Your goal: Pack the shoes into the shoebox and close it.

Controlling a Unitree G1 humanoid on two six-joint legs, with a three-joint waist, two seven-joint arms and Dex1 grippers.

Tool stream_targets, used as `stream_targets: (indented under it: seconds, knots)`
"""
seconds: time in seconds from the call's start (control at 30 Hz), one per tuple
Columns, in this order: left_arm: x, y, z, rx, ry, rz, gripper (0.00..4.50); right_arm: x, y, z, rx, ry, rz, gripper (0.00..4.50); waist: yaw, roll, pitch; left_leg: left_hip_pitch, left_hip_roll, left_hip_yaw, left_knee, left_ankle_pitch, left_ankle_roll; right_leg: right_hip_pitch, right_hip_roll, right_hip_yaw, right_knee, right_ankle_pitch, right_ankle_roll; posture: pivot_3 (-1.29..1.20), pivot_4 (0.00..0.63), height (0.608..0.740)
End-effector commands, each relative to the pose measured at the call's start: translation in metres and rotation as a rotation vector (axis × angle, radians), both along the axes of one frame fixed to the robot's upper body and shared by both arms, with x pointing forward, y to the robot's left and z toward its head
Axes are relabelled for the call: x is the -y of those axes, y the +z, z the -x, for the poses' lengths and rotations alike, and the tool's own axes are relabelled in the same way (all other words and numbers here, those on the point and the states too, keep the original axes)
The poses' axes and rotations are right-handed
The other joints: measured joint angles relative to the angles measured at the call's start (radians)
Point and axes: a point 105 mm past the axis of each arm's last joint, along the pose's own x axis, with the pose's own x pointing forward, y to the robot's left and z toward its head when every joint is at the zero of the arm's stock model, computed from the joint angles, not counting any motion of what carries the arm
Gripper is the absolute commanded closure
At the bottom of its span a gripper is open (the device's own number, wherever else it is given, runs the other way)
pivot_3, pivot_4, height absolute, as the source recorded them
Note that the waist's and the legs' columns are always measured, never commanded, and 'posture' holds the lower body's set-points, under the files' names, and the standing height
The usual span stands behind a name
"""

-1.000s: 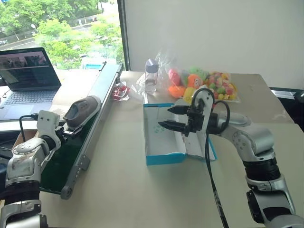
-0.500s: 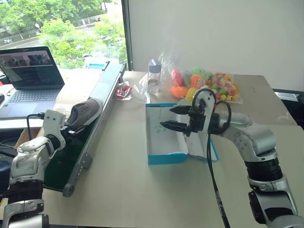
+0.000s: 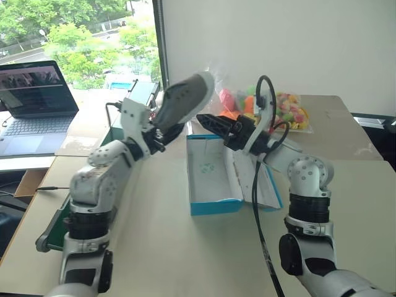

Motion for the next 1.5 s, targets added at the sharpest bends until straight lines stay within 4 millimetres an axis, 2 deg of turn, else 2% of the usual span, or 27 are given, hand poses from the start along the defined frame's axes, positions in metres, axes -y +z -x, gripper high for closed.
stream_targets:
  seconds: [0.03, 0.17, 0.3, 0.5, 0.53, 0.57, 0.6, 0.63, 0.7, 0.8, 0.87, 0.93, 1.03, 1.2, 1.3, 1.5]
  knots:
    - [0.025, 0.012, 0.016, 0.047, -0.085, 0.042, 1.93, 0.002, 0.01, 0.006, 0.018, -0.006, -0.056, 0.0, -0.002, 0.0, 0.0, 0.0, 0.0, 0.0, 0.0, 0.0, 0.0, 0.0, 0.001, 0.0, 0.0, -0.001, 0.001, 0.0, 0.15, 0.74]
    - [0.035, -0.007, 0.026, -0.015, -0.14, 0.032, 1.93, 0.008, 0.011, 0.0, 0.009, -0.057, -0.084, 0.0, -0.006, 0.0, 0.0, 0.003, 0.0, 0.0, 0.0, 0.0, 0.0, 0.001, 0.001, 0.001, 0.001, -0.003, 0.004, 0.0, 0.15, 0.74]
    - [0.031, -0.007, 0.026, -0.021, -0.129, 0.03, 1.93, 0.015, 0.012, -0.005, 0.011, -0.093, -0.107, 1.01, -0.008, 0.0, 0.0, 0.003, 0.001, 0.0, 0.001, 0.001, 0.0, 0.001, 0.001, 0.002, 0.002, -0.003, 0.004, 0.0, 0.15, 0.74]
    - [0.017, -0.015, 0.02, -0.059, -0.092, 0.007, 1.93, 0.017, 0.017, -0.006, 0.032, -0.099, -0.119, 3.02, -0.01, 0.0, 0.0, 0.003, 0.0, 0.0, 0.0, 0.001, 0.0, 0.001, 0.001, 0.002, 0.002, -0.003, 0.004, 0.0, 0.15, 0.74]
    - [0.014, -0.016, 0.021, -0.073, -0.101, 0.013, 1.47, 0.017, 0.018, -0.006, 0.037, -0.098, -0.113, 3.44, -0.01, 0.0, 0.0, 0.003, 0.0, 0.0, 0.0, 0.001, 0.0, 0.001, 0.001, 0.002, 0.002, -0.003, 0.004, 0.0, 0.15, 0.74]
    - [0.011, -0.017, 0.023, -0.082, -0.114, 0.004, 1.01, 0.017, 0.018, -0.006, 0.043, -0.098, -0.105, 3.64, -0.01, 0.001, 0.0, 0.003, 0.0, 0.0, 0.0, 0.001, 0.0, 0.001, 0.001, 0.002, 0.002, -0.003, 0.004, 0.0, 0.15, 0.74]
    - [0.008, -0.019, 0.024, -0.089, -0.117, -0.016, 0.92, 0.018, 0.019, -0.007, 0.05, -0.102, -0.098, 3.87, -0.012, 0.001, 0.0, 0.003, 0.0, 0.0, 0.0, 0.001, 0.0, 0.001, 0.001, 0.002, 0.002, -0.003, 0.004, 0.0, 0.15, 0.74]
    - [0.006, -0.021, 0.025, -0.092, -0.118, -0.032, 0.47, 0.018, 0.02, -0.007, 0.054, -0.105, -0.093, 4.16, -0.013, 0.001, 0.0, 0.003, 0.0, 0.0, 0.0, 0.001, 0.0, 0.001, 0.001, 0.002, 0.002, -0.003, 0.004, 0.0, 0.15, 0.74]
    - [-0.005, -0.026, 0.028, -0.117, -0.125, -0.074, 0.0, 0.023, 0.024, -0.009, 0.085, -0.122, -0.044, 4.18, -0.014, 0.001, 0.0, 0.003, 0.0, 0.0, 0.0, 0.001, 0.0, 0.001, 0.001, 0.002, 0.002, -0.003, 0.004, 0.0, 0.15, 0.74]
    - [-0.015, -0.032, 0.036, -0.138, -0.16, -0.138, 0.0, 0.032, 0.023, -0.016, 0.136, -0.181, 0.169, 4.18, -0.015, 0.002, 0.001, 0.003, 0.0, 0.0, 0.0, 0.001, 0.0, 0.001, 0.001, 0.002, 0.001, -0.003, 0.004, 0.0, 0.15, 0.74]
    - [-0.018, -0.034, 0.038, -0.14, -0.17, -0.171, 0.0, 0.041, 0.006, -0.027, 0.108, -0.264, 0.404, 4.18, -0.015, 0.004, 0.003, 0.003, 0.0, 0.0, 0.0, 0.0, 0.0, 0.001, 0.001, 0.002, 0.001, -0.003, 0.004, 0.0, 0.15, 0.74]
    - [-0.017, -0.035, 0.037, -0.132, -0.172, -0.198, 0.0, 0.044, -0.01, -0.03, 0.062, -0.277, 0.524, 4.18, -0.014, 0.004, 0.002, 0.003, 0.0, 0.0, 0.0, 0.0, 0.0, 0.0, 0.001, 0.003, 0.001, -0.007, -0.002, 0.0, 0.15, 0.74]
    - [-0.014, -0.038, 0.036, -0.135, -0.174, -0.198, 0.0, 0.037, -0.025, -0.025, 0.075, -0.244, 0.668, 4.18, -0.015, 0.004, 0.003, 0.003, 0.0, 0.0, -0.001, 0.0, 0.0, 0.0, 0.001, 0.002, 0.0, -0.007, -0.002, 0.0, 0.15, 0.74]
    - [-0.009, -0.044, 0.036, -0.138, -0.189, -0.209, 0.0, 0.026, -0.043, -0.023, 0.026, -0.227, 0.735, 4.18, -0.016, 0.004, 0.003, 0.002, 0.001, 0.001, -0.001, 0.0, 0.0, 0.0, 0.001, 0.003, 0.001, -0.005, 0.002, 0.0, 0.15, 0.74]
    - [-0.009, -0.044, 0.034, -0.13, -0.186, -0.218, 0.0, 0.027, -0.057, -0.019, 0.003, -0.218, 0.825, 4.18, -0.016, 0.004, 0.003, 0.002, 0.0, 0.001, -0.001, 0.0, 0.0, 0.0, 0.001, 0.002, 0.001, -0.005, 0.002, 0.0, 0.15, 0.74]
    - [-0.008, -0.045, 0.029, -0.117, -0.177, -0.213, 0.0, 0.028, -0.071, -0.005, -0.065, -0.157, 0.931, 4.18, -0.004, 0.004, 0.003, 0.002, 0.0, 0.0, -0.001, 0.0, 0.0, 0.0, 0.001, 0.002, 0.0, -0.005, 0.002, 0.0, 0.15, 0.74]
